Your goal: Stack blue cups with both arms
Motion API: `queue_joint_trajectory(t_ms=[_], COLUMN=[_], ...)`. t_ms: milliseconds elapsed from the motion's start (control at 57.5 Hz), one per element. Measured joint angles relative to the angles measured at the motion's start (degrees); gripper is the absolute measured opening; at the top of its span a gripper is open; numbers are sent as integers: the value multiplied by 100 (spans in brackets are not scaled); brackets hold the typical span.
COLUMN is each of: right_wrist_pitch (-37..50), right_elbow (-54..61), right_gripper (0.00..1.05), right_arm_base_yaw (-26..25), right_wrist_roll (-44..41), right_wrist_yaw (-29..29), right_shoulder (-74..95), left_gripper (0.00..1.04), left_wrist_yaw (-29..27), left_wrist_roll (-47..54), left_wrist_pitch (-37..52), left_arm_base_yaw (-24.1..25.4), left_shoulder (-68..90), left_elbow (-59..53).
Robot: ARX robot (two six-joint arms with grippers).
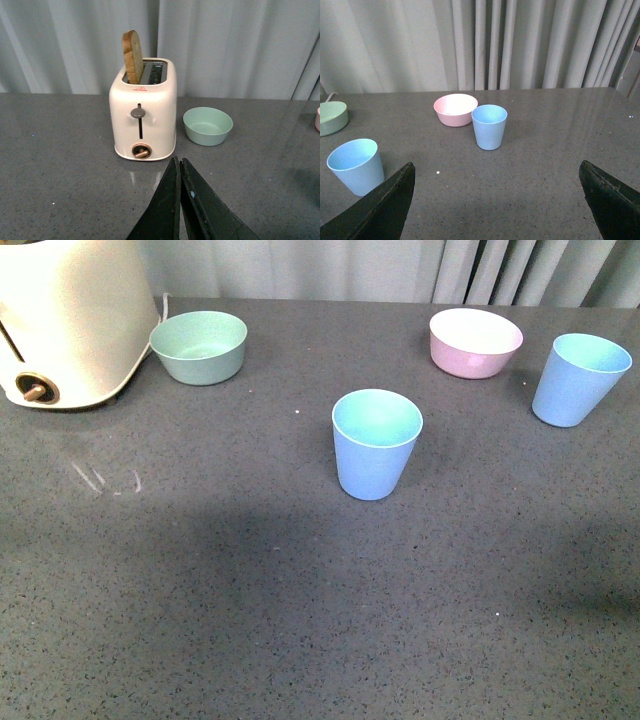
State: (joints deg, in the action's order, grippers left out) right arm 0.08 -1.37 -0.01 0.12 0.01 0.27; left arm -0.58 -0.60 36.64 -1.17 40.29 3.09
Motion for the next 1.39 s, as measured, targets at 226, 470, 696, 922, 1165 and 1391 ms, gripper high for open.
queue_joint_trajectory(t_ms=[226,470,696,922,1165,1391], right_wrist_pitch=[0,0,0,0,0,0], right_elbow=[2,2,0,2,0,0], right_gripper=[96,96,96,96,96,96], right_arm_base_yaw=[0,0,0,0,0,0], right_wrist_roll=[0,0,0,0,0,0], right_wrist_yaw=[0,0,0,0,0,0], right_shoulder=[0,0,2,0,0,0], left_gripper=[2,2,2,2,2,2], left_wrist_yaw=[55,57,57,57,57,59], left_wrist_roll=[0,0,0,0,0,0], left_wrist_pitch=[-280,-1054,-1633,-2070,-2540,-3630], left_arm_base_yaw=[92,96,96,96,96,96], left_shoulder=[-544,-1388,-1998,-2439,-2909,-3947], left_elbow=[-221,-223,-223,-223,-223,-223])
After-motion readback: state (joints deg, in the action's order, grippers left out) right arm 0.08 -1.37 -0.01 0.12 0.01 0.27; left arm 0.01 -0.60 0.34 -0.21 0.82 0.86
